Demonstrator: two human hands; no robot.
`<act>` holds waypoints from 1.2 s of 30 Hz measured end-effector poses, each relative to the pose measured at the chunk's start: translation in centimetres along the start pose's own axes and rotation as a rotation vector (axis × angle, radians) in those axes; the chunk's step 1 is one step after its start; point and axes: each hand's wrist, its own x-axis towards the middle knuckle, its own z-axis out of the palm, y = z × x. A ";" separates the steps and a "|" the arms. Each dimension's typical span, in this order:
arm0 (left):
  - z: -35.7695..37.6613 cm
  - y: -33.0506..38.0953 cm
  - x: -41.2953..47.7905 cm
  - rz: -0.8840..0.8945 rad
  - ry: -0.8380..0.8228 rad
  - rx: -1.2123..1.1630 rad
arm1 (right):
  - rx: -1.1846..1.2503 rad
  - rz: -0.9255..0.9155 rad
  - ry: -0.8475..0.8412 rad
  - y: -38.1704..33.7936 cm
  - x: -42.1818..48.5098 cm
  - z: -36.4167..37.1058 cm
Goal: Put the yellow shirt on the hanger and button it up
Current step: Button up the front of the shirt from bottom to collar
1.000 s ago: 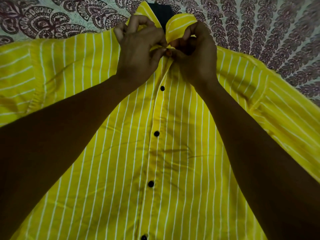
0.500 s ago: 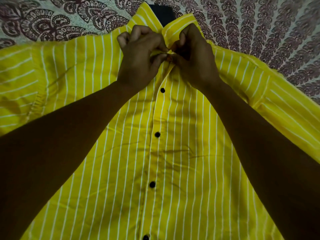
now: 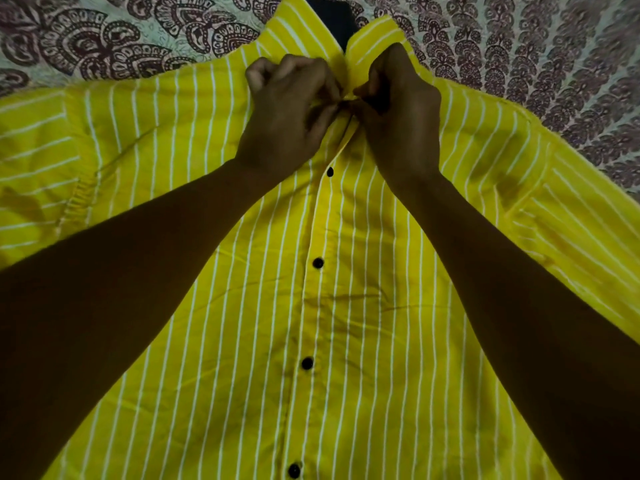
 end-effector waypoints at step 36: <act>0.4 0.4 -0.6 0.021 0.129 0.211 | -0.191 -0.250 -0.148 0.3 1.0 -0.9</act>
